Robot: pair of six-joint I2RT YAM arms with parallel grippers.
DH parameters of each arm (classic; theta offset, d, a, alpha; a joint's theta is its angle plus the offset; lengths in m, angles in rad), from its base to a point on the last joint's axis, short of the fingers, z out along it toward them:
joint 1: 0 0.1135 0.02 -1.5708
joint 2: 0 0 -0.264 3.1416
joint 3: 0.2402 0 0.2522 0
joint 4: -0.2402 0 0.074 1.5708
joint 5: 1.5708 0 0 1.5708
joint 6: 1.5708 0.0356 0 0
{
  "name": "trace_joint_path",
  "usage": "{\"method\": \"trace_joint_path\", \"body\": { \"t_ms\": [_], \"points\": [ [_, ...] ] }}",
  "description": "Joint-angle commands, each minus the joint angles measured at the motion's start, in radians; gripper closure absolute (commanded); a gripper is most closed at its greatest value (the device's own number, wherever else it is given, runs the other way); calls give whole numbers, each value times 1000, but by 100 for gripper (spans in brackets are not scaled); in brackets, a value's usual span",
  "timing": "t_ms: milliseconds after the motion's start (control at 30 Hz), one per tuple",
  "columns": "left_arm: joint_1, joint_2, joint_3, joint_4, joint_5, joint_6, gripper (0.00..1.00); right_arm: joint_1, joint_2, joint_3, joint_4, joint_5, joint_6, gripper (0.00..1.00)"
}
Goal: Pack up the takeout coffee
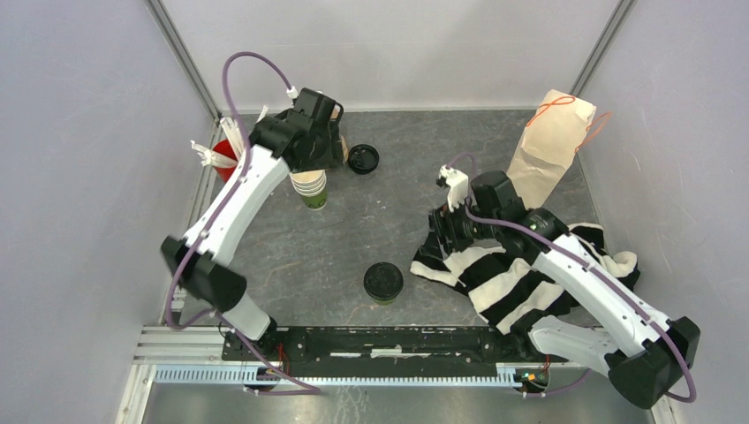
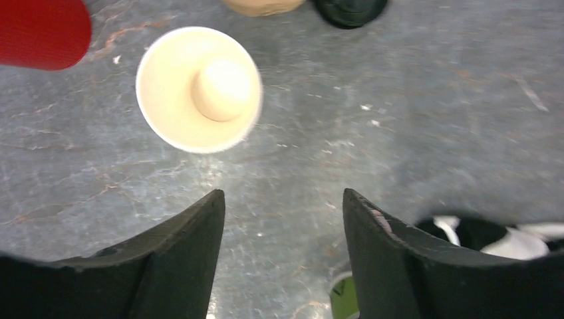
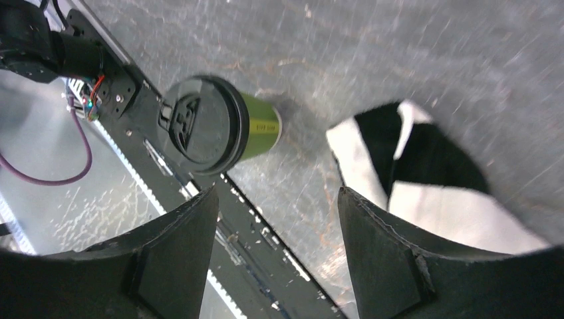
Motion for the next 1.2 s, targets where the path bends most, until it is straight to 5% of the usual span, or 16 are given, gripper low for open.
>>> {"method": "trace_joint_path", "body": {
  "t_ms": [0, 233, 400, 1167],
  "points": [
    [40, 139, 102, -17, -14, 81, 34, -2, 77, 142, -70, 93, -122, 27],
    [40, 250, 98, 46, -18, 82, 49, -33, 243, 293, -158, 191, -268, 27],
    [40, 282, 114, 42, -62, 128, 58, -42, 238, 208, -58, 162, -237, 27],
    [46, 315, 158, -28, -94, 163, 86, -99, 313, 222, -80, 114, -282, 28]
  ]
}}
